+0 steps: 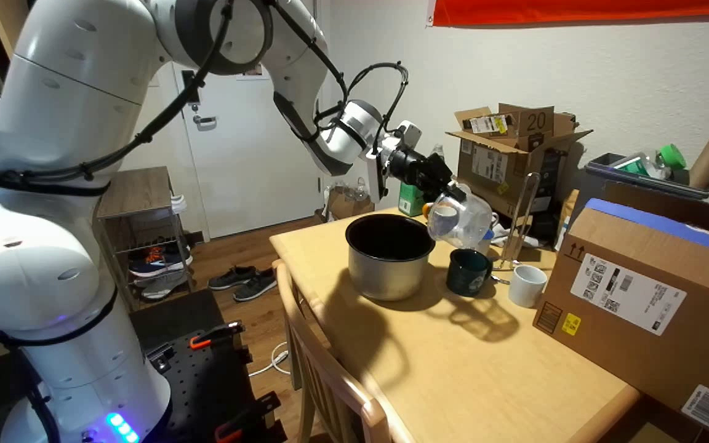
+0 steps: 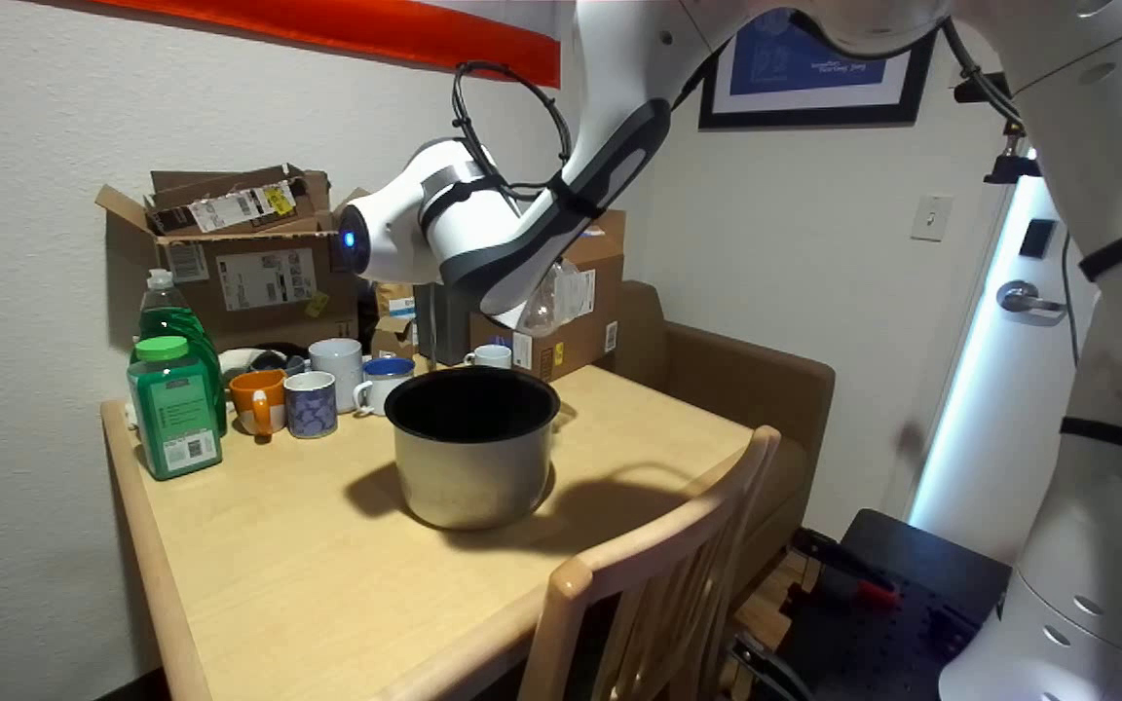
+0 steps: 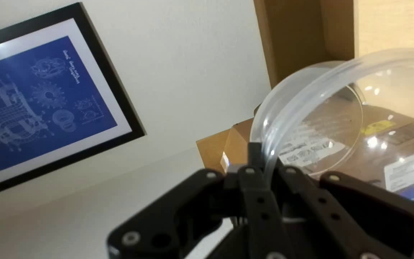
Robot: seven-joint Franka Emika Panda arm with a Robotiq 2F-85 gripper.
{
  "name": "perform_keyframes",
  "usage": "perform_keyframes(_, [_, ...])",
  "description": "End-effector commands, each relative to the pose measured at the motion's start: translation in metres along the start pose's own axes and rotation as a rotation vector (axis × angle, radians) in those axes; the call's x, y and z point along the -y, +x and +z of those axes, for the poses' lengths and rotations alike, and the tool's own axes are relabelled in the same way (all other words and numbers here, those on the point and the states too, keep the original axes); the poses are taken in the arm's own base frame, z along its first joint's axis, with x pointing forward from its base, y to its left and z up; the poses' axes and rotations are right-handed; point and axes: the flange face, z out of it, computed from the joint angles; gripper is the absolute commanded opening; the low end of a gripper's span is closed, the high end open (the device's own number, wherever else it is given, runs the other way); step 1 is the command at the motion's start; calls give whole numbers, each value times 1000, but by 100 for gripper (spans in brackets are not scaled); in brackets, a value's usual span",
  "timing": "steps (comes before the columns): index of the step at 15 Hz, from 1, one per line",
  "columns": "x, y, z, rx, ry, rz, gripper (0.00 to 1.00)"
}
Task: Pick up the bowl and pour its contents into the pot
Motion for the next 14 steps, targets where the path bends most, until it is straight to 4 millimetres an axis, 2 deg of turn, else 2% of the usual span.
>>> perform_keyframes(1, [-8,-30,21,53,71,36,3])
perform_keyframes(4, [-1,-50,41,107,120,51,3])
perform_keyframes(5, [7,-64,45,122,143,60,3])
perform_keyframes(8, [20,-87,63,156,216,116,3])
perform_keyframes(11, [32,-109,83,194,297,218,3])
perform_keyframes(14, [35,-133,105,243,375,343,3])
